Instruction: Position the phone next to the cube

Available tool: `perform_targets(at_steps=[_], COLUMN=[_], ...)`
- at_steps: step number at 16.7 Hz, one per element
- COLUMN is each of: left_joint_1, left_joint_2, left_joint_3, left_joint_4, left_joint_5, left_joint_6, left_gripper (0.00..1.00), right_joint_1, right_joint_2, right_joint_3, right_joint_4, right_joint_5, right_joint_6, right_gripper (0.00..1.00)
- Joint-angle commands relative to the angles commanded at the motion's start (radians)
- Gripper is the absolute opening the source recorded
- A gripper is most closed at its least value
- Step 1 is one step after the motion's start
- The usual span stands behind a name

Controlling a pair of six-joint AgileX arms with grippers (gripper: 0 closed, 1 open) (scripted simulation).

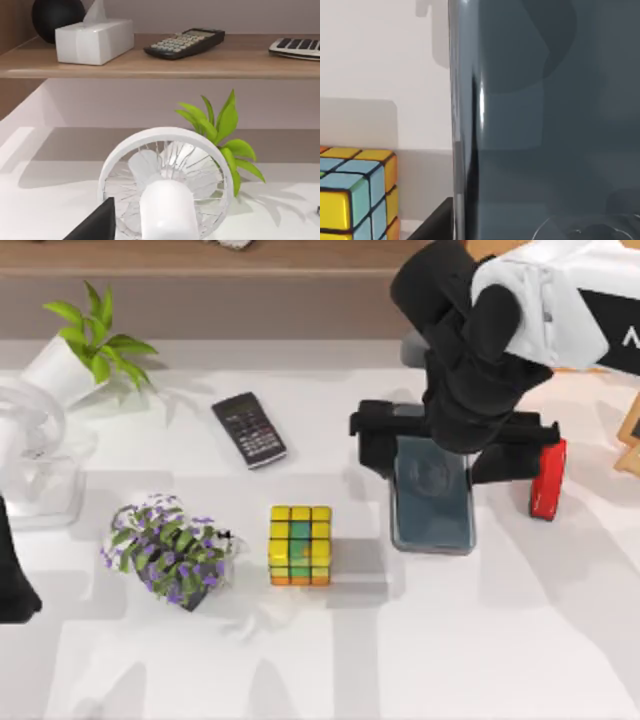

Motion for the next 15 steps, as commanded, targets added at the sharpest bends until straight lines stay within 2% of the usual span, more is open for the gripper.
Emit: perform_targets(at_steps=[7,13,15], left_joint_1=[0.000,0.000,0.000], left_joint_2=[0.000,0.000,0.000], left_joint_3=[0.000,0.000,0.000], left_joint_4=[0.000,0.000,0.000], left_joint_5=[0.000,0.000,0.000], left_joint_6=[0.000,0.000,0.000], left_gripper=[1.00,1.00,1.00], right_joint_1=[0.000,0.000,0.000], right_joint_2=[0.118,0.118,0.118], right_joint_3=[-0.102,-0.102,-0.102], right_joint_4=[0.013,0.013,0.013], right_joint_5=[0.005,0.005,0.005], right_joint_6=[-0.001,-0.001,-0.001], right_gripper=[0.00,0.00,0.15])
